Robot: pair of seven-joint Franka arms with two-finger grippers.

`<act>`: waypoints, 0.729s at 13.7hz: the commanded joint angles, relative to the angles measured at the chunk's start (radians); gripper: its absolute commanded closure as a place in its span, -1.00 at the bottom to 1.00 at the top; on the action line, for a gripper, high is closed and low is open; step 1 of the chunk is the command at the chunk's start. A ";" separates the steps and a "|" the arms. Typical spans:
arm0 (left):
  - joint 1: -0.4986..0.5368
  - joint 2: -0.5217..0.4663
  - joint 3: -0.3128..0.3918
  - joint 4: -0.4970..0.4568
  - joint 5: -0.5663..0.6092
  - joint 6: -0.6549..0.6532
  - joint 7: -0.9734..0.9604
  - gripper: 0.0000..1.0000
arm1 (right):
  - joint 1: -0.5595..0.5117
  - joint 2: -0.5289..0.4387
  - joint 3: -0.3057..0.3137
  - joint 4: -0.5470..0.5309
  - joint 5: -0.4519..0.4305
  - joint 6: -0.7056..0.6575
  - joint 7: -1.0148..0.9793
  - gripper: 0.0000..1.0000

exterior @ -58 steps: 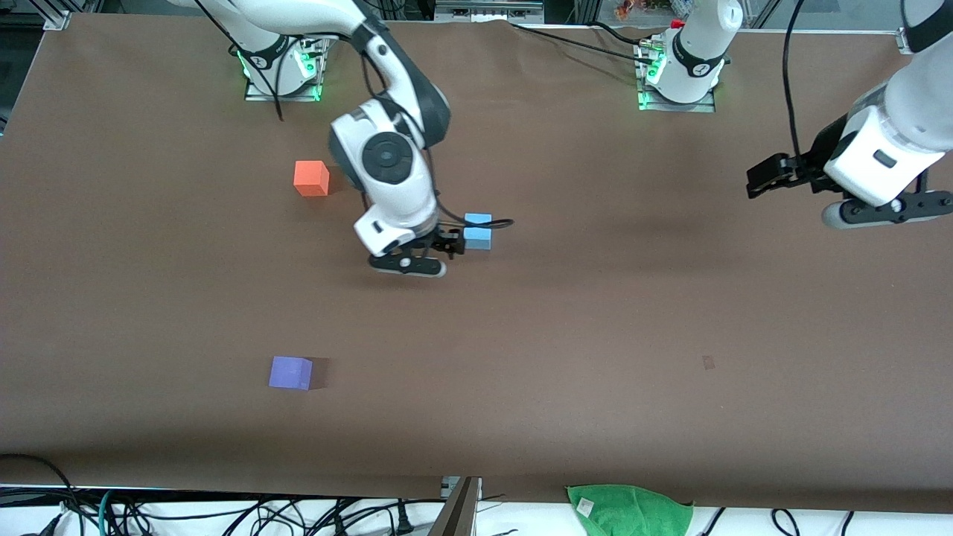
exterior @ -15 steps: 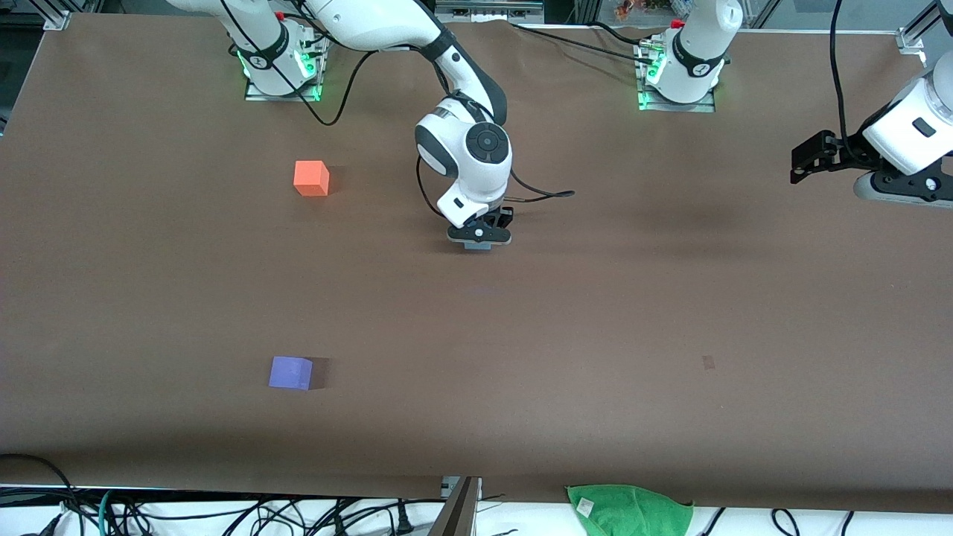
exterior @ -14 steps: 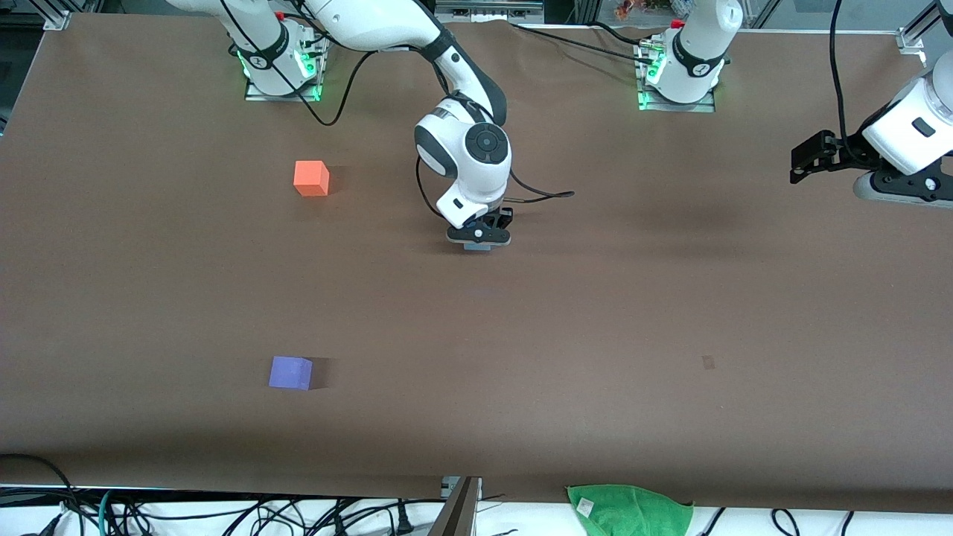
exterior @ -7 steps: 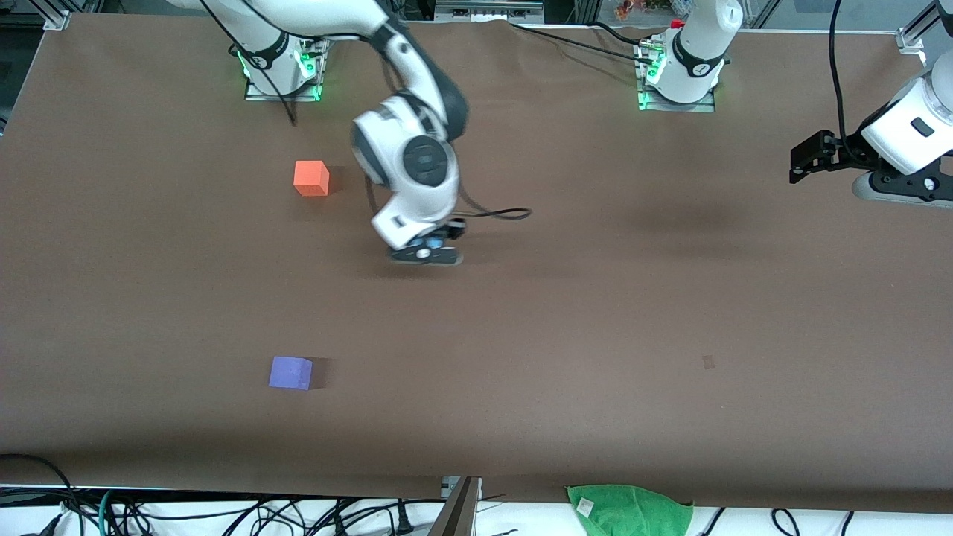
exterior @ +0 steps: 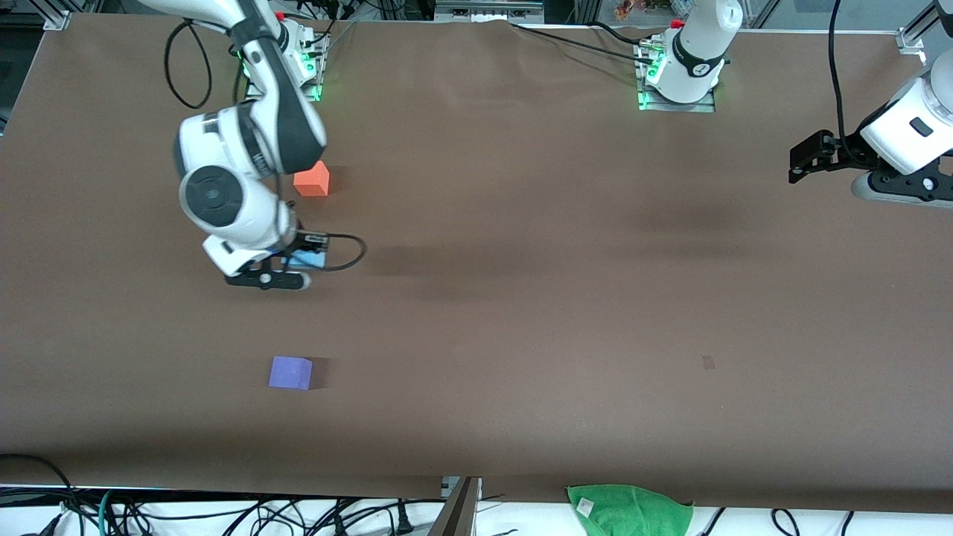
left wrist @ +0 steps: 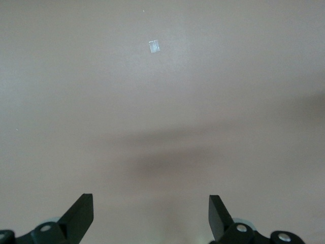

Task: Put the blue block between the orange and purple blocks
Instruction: 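Carry the light-blue cube with the right gripper toward the orange cube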

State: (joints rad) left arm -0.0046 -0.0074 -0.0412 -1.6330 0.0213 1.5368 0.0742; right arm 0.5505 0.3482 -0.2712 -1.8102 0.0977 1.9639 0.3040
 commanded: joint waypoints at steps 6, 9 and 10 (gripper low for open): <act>-0.006 -0.010 0.000 0.004 0.014 -0.010 -0.001 -1.00 | 0.014 0.011 -0.008 -0.279 0.028 0.372 -0.059 0.19; -0.006 -0.010 0.000 0.004 0.015 -0.010 -0.001 -1.00 | 0.014 0.040 -0.008 -0.296 0.027 0.421 -0.072 0.13; -0.006 -0.010 0.000 0.004 0.014 -0.010 -0.001 -1.00 | 0.012 0.046 -0.008 -0.296 0.027 0.428 -0.072 0.13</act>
State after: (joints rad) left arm -0.0052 -0.0074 -0.0412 -1.6330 0.0213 1.5368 0.0742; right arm 0.5575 0.3958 -0.2759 -2.0884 0.1109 2.3637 0.2572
